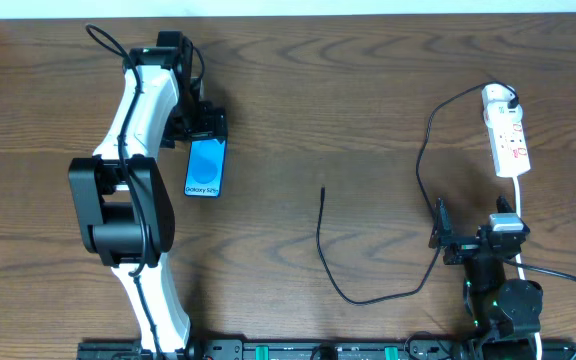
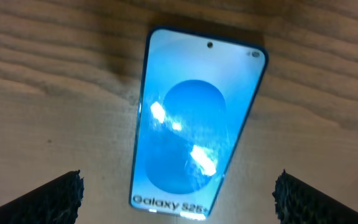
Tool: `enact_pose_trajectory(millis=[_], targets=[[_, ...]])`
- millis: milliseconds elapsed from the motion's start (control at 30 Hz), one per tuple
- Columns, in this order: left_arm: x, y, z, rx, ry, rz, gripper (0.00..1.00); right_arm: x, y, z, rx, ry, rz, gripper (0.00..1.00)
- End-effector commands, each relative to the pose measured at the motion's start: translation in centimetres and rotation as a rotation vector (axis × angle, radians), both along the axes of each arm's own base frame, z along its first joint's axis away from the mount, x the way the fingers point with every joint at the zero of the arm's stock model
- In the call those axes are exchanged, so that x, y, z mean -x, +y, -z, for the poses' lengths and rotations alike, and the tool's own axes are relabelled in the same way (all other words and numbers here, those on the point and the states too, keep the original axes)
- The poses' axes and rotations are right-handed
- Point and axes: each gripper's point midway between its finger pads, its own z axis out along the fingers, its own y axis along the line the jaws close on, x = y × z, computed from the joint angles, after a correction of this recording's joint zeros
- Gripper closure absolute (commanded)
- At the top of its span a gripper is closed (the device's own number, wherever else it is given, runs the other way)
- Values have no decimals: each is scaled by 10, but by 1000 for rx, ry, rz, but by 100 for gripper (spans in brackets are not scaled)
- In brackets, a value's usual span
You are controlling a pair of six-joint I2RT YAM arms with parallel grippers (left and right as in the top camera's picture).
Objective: Plug charger to phone and switch on socket
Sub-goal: 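Lower the left gripper onto the phone and close on its sides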
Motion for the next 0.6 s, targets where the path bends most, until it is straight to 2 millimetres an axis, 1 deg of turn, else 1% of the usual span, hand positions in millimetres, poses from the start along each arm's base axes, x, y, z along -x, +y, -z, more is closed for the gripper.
enact_pose_trajectory(millis=[0,100,200,433,567], targets=[[10,4,17,-18,32,8,2,0,0,0,15,-4,2,1],[17,4,27,-18,51,13,2,0,0,0,15,-4,2,1],[19,4,34,-18,52,20,2,0,0,0,15,-3,2,1],[17,4,40,-18,40,20,2,0,0,0,15,-4,2,1],[20,4,44,-18,45,20,2,0,0,0,15,-3,2,1]])
